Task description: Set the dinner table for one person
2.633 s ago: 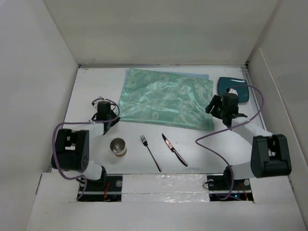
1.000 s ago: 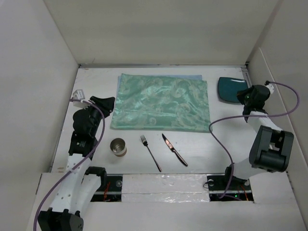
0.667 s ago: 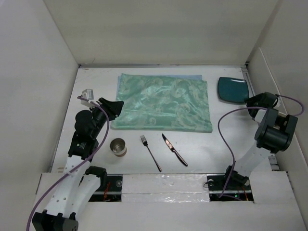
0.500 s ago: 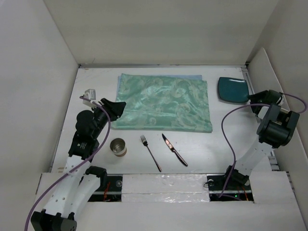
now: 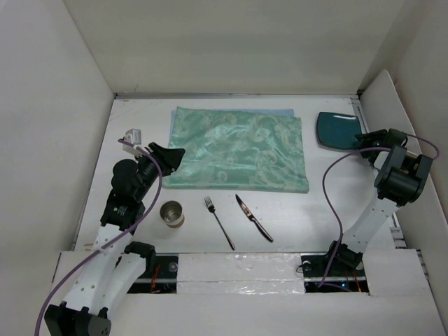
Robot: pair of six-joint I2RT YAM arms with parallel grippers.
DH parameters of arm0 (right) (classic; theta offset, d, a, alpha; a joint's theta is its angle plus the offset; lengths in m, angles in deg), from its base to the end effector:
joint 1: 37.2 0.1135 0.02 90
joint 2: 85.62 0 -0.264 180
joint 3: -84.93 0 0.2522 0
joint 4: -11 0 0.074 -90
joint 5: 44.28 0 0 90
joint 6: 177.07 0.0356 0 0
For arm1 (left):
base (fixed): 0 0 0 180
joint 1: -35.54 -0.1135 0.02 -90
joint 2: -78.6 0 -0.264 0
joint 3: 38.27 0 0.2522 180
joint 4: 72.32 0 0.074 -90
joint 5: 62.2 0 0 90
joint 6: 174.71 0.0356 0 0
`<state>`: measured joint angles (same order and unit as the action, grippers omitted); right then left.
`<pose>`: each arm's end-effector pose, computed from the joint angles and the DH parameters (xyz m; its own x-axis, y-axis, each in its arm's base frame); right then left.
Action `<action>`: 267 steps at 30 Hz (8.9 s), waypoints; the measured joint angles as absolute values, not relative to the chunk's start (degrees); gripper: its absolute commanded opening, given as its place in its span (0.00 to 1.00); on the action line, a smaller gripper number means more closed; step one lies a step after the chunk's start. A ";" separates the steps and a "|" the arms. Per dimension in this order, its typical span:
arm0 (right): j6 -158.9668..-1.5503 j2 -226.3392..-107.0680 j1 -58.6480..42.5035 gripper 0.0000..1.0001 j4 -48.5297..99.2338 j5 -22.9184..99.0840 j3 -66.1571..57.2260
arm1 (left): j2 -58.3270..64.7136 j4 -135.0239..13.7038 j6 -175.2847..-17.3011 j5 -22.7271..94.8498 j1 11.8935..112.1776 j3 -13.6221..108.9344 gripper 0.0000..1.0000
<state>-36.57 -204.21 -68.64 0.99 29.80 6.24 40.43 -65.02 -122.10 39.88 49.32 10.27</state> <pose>0.3751 -0.2179 0.1296 -0.0400 0.8941 -0.4460 0.5181 0.4002 0.7559 0.1625 -0.0475 0.3279 -0.2234 -0.5566 -0.8002 0.3779 0.7073 -0.5975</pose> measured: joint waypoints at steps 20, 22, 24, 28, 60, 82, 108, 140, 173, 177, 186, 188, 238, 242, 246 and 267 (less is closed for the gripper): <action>-29.84 -199.88 -65.71 0.00 -14.01 29.50 17.46 | 40.49 -66.59 -122.14 40.12 49.30 10.27 0.33; -27.92 -197.28 -65.86 0.00 -16.50 28.75 21.30 | 40.01 -66.65 -122.12 40.68 49.30 10.27 0.33; -26.54 -194.09 -66.00 0.00 -17.92 28.42 24.25 | 39.33 -66.59 -122.01 41.25 49.30 10.29 0.33; -23.68 -185.85 -65.76 0.00 -21.15 28.18 28.17 | 38.44 -65.12 -121.51 41.62 49.30 11.37 0.32; -18.13 -168.01 -5.63 0.00 -27.86 72.99 44.86 | 38.39 -50.83 -106.10 42.28 48.49 22.03 0.35; -9.82 -191.47 -0.21 0.00 -36.87 79.96 37.37 | 39.01 -50.79 -105.86 42.35 48.49 21.99 0.35; -1.75 -190.09 0.01 0.70 -27.51 74.15 37.21 | 39.03 -50.52 -105.71 41.56 48.49 21.99 0.35; -69.86 -176.51 25.80 0.56 27.72 48.71 -2.94 | 56.78 -47.33 -109.68 11.29 47.39 21.94 0.29; -74.34 -182.77 -2.89 0.00 38.25 48.75 -17.10 | 47.03 -50.55 -105.77 26.04 47.13 20.00 0.48; -73.97 -185.54 -21.89 0.00 37.53 49.87 -17.19 | 38.20 -49.65 -103.98 34.32 47.13 20.28 0.49; -73.82 -205.26 -33.12 0.00 47.08 46.52 -27.48 | 36.49 -47.79 -102.60 39.48 47.13 20.41 0.49; -74.04 -207.90 -33.47 0.00 49.12 46.43 -30.70 | 36.51 -47.86 -102.56 39.77 47.13 20.52 0.49; -64.31 -137.24 20.16 0.40 42.12 47.64 39.73 | 39.86 -48.03 -102.65 41.03 47.13 20.52 0.08; -61.77 -138.33 22.63 0.51 44.59 51.24 39.57 | 40.23 -48.01 -102.65 41.01 47.13 20.52 0.10; -61.16 -149.41 24.14 0.51 47.30 54.43 36.47 | 40.21 -48.01 -102.65 40.86 47.13 20.52 0.10; -61.53 -170.20 25.93 0.47 48.39 60.73 27.77 | 40.19 -48.01 -102.62 40.86 47.13 20.52 0.11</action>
